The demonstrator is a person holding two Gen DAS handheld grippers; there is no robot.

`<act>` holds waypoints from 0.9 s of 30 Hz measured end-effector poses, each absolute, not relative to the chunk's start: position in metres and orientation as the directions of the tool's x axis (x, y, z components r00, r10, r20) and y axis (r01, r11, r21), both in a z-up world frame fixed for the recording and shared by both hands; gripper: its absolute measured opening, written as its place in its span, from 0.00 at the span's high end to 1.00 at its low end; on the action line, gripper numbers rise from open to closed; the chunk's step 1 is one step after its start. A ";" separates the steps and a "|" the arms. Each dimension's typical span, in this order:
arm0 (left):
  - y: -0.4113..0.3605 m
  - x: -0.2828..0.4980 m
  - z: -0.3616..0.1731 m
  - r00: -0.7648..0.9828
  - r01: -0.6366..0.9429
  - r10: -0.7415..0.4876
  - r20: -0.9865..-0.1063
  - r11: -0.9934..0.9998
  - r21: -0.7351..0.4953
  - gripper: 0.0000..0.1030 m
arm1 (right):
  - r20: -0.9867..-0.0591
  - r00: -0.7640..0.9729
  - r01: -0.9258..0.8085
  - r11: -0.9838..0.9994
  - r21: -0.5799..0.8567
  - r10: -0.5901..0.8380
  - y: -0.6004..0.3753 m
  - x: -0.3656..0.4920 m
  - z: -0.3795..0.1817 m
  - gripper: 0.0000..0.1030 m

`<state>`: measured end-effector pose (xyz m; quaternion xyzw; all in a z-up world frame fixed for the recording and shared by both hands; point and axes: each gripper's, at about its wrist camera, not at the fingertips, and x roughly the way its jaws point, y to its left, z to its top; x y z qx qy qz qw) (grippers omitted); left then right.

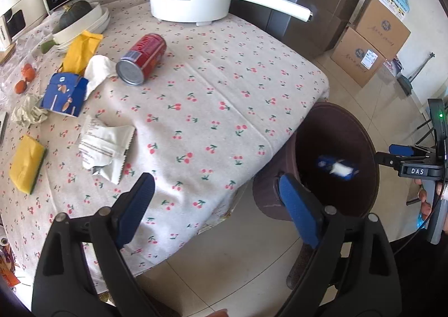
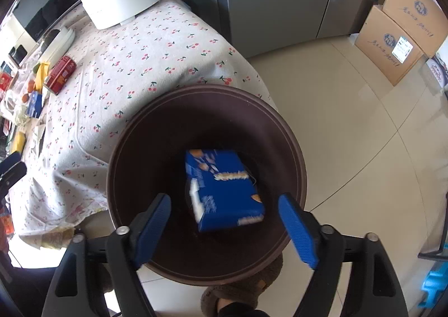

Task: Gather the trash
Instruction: 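Open the left tool to drop the can while the right drops the box into the bin, then grasp the yellow sponge with the left tool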

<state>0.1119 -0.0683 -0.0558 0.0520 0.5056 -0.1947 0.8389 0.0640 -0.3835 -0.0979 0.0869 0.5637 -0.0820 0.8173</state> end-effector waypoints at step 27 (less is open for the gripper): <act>0.114 0.128 -0.051 0.464 0.027 -0.085 -0.882 0.996 -0.082 0.04 | -0.914 0.405 0.031 0.998 0.046 0.029 -0.239 0.135 -0.072 0.17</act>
